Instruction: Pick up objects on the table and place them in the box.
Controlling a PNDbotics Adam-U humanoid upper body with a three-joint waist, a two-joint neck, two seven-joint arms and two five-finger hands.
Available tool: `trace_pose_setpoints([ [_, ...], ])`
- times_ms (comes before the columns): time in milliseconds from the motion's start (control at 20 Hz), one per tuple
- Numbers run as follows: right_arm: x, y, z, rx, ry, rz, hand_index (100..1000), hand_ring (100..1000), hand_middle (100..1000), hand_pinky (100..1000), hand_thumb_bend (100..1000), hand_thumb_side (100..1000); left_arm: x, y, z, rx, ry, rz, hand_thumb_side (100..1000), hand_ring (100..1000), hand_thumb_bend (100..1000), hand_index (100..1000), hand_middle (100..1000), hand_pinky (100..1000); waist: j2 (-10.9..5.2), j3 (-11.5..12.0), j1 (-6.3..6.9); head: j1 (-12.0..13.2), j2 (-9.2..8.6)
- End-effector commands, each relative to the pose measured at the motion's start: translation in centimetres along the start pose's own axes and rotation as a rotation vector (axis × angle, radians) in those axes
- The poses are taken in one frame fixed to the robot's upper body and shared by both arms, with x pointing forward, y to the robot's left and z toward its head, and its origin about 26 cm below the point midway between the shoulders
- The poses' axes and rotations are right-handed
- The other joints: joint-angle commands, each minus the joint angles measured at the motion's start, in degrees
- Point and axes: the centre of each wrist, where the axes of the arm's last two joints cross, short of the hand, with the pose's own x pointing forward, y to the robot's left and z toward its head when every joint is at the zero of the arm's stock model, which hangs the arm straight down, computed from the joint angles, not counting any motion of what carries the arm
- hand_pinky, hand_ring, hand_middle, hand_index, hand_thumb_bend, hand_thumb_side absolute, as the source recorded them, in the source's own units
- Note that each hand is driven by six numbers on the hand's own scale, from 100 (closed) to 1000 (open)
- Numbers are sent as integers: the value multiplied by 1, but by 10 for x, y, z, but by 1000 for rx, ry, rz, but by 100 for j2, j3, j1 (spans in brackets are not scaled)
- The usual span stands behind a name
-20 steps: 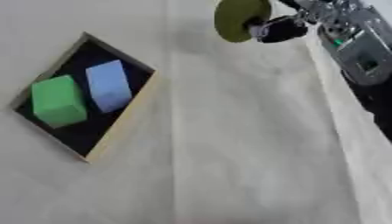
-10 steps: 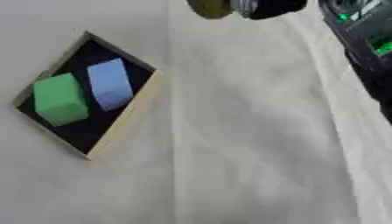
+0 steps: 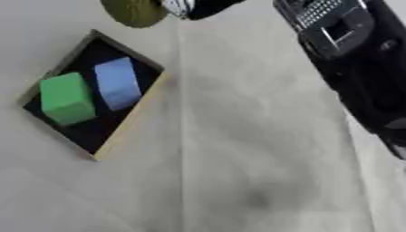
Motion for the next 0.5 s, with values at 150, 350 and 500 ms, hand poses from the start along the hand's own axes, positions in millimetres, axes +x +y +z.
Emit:
trace_pose_setpoints([
  [150, -14, 7, -21, 26, 28, -13, 615, 649, 495, 818, 100, 100, 7, 0, -9, -17, -37, 7, 756, 799, 275, 810, 773, 766, -225, 92, -96, -66, -61],
  [350, -26, 18, -35, 31, 34, -27, 617, 650, 496, 819, 100, 100, 8, -2, -11, -19, -48, 19, 755, 799, 277, 810, 773, 766, -199, 189, -142, -146, -91],
  [500, -35, 26, -44, 18, 61, -29, 618, 651, 497, 817, 100, 100, 9, -3, -13, -20, -53, 25, 755, 799, 277, 810, 773, 766, -177, 246, -171, -206, -103],
])
